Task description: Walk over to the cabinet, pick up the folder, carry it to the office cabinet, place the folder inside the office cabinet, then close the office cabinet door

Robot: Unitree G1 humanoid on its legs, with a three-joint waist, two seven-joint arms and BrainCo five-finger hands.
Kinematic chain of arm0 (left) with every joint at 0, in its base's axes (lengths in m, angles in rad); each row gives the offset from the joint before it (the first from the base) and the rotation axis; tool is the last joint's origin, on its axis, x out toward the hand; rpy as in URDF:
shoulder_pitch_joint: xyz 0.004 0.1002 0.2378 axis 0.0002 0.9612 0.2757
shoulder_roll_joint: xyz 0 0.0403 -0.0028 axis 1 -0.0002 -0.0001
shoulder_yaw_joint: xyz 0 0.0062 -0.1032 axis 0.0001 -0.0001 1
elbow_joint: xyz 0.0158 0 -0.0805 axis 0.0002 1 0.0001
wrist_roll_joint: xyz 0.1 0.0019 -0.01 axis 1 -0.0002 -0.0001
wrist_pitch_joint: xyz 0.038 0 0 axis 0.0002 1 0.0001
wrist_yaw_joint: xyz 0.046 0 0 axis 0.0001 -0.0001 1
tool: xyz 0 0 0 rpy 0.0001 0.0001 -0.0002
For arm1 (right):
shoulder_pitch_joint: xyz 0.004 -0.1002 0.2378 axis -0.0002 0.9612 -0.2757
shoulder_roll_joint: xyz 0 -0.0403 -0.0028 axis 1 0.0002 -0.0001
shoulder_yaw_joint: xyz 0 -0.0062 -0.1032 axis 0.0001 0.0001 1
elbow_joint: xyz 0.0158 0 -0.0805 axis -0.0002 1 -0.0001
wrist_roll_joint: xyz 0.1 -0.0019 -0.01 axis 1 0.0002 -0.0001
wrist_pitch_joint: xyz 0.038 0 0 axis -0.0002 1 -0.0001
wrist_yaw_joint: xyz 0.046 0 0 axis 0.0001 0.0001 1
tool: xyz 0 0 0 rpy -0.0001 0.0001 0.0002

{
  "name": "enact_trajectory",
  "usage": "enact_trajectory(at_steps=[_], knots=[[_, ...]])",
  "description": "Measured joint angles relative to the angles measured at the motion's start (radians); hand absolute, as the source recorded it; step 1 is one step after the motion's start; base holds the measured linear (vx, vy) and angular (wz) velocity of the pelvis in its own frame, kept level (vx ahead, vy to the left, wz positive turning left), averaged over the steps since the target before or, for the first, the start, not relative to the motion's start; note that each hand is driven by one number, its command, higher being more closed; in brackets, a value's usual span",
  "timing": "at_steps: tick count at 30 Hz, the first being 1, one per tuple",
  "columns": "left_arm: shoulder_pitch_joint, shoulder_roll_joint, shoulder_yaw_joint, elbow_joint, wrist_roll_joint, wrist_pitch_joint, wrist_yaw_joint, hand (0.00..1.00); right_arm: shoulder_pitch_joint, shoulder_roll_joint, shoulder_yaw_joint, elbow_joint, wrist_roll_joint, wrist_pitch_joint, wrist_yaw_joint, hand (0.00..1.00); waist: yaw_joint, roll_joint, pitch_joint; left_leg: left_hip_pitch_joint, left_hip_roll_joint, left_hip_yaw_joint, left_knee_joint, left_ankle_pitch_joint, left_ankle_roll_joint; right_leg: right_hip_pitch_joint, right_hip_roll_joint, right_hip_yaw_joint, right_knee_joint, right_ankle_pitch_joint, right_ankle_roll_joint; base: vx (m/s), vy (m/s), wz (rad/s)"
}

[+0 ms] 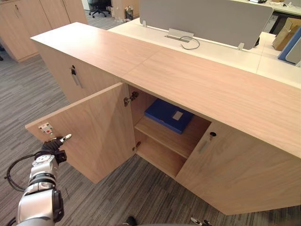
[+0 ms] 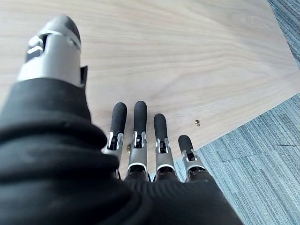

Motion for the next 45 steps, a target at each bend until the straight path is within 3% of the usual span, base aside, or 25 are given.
enact_trajectory(at_steps=[10,21,35,45], knots=[[0.14,-0.058,0.027,0.02,0.284,0.016,-0.13,0.0,0.0,-0.002,0.02,-0.007,-0.04,0.004,0.01,0.0,0.002,-0.002,-0.001,0.001,0.0,-0.027,0.0,-0.001,0.0,0.013,-0.003,-0.004,0.001,0.0,0.0,-0.01,0.008,0.08],[0.151,-0.051,0.048,0.02,0.339,0.021,-0.193,0.0,0.0,0.008,0.02,-0.009,-0.039,0.011,0.021,0.0,0.004,-0.004,-0.003,0.014,0.001,-0.039,0.0,-0.006,0.002,0.018,-0.007,-0.004,0.028,0.0,0.0,-0.01,0.007,0.04],[0.081,0.023,0.125,0.014,0.458,0.039,-0.061,0.0,0.012,0.018,0.05,-0.018,-0.038,0.011,0.03,0.0,0.002,-0.022,-0.018,0.019,0.005,-0.038,0.0,-0.013,0.001,0.011,-0.007,-0.003,0.048,0.001,0.001,0.0,0.0,0.0],[0.007,0.034,0.152,0.014,0.451,0.046,0.006,0.0,0.012,0.016,0.057,-0.018,-0.038,0.009,0.034,0.0,0.003,-0.021,-0.017,0.018,0.005,-0.035,0.001,-0.009,0.004,0.004,-0.005,-0.001,0.043,0.0,0.0,0.0,0.003,-0.01]])
